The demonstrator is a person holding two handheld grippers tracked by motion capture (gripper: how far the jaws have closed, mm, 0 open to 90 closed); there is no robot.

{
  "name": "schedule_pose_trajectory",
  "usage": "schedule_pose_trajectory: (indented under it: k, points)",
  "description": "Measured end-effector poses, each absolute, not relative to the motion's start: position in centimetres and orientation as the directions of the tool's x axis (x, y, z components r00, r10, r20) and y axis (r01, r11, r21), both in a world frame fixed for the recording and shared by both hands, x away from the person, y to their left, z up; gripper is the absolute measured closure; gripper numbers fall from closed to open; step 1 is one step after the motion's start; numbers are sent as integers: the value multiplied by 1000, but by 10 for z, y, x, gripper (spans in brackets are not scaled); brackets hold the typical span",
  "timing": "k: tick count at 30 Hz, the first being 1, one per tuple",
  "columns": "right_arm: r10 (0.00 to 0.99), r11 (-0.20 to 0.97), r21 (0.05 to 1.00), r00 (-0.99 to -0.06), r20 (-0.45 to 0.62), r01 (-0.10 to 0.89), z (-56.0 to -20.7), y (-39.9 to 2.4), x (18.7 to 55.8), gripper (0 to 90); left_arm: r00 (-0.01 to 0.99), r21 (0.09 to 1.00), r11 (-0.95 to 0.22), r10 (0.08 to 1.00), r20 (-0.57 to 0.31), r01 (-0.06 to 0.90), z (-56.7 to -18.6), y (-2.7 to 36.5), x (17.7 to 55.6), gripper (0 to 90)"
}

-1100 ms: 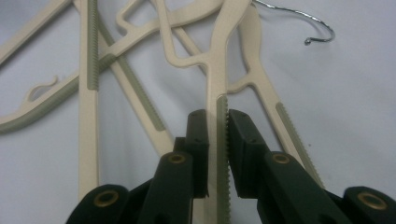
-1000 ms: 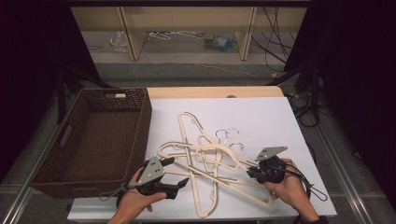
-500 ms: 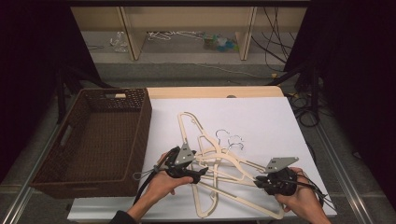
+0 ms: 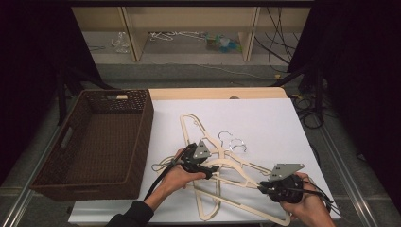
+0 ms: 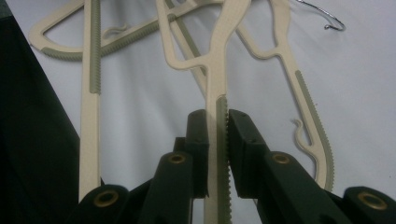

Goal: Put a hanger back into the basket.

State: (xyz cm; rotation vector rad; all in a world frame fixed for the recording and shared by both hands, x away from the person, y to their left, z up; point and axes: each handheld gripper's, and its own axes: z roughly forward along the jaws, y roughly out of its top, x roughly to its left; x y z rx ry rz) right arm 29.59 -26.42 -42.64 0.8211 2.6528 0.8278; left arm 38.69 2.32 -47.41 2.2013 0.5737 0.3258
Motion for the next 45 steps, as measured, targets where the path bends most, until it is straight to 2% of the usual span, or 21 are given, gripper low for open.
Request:
schedule_pose_trajectory:
  k: [5, 8, 12, 15, 21, 27, 28, 30, 31, 33, 34, 40, 45]
  points:
    - [565, 690, 590, -821, -78, 419, -426, -263, 296, 796, 884, 762, -586, 467, 37, 277, -479, 17, 392, 481]
    - [566, 689, 587, -821, -71, 424, -425, -262, 295, 796, 902, 742, -618, 430, 41, 261, -479, 17, 393, 570]
    - [561, 695, 584, -824, -74, 420, -427, -263, 295, 796, 909, 776, -574, 416, 1, 262, -473, 20, 392, 653]
    - [552, 699, 588, -830, -80, 407, -426, -263, 295, 796, 924, 767, -604, 381, 36, 219, -466, 24, 392, 690]
    - [535, 699, 597, -842, -69, 395, -428, -265, 297, 796, 940, 780, -589, 341, 4, 210, -458, 29, 390, 707]
    - [536, 681, 610, -844, -37, 405, -433, -271, 302, 771, 955, 768, -616, 297, 17, 178, -443, 33, 381, 733]
    - [561, 659, 609, -827, -8, 441, -431, -272, 301, 760, 956, 769, -614, 293, 11, 179, -440, 34, 379, 738]
    - [574, 641, 627, -819, -7, 444, -429, -277, 303, 716, 957, 768, -612, 289, -7, 190, -437, 37, 376, 748]
    - [607, 600, 656, -795, 0, 458, -426, -281, 304, 644, 956, 765, -613, 292, -11, 196, -434, 40, 375, 757]
    - [607, 597, 665, -795, -8, 449, -425, -283, 305, 626, 954, 762, -613, 299, -19, 207, -432, 43, 373, 760]
    - [636, 564, 681, -772, 4, 468, -423, -286, 305, 569, 954, 766, -606, 298, -32, 215, -429, 46, 369, 765]
    - [672, 497, 726, -740, 26, 475, -419, -293, 307, 496, 944, 769, -579, 314, -96, 271, -421, 50, 358, 787]
    - [681, 467, 749, -731, 35, 470, -416, -295, 307, 487, 937, 768, -559, 316, -150, 312, -414, 50, 347, 805]
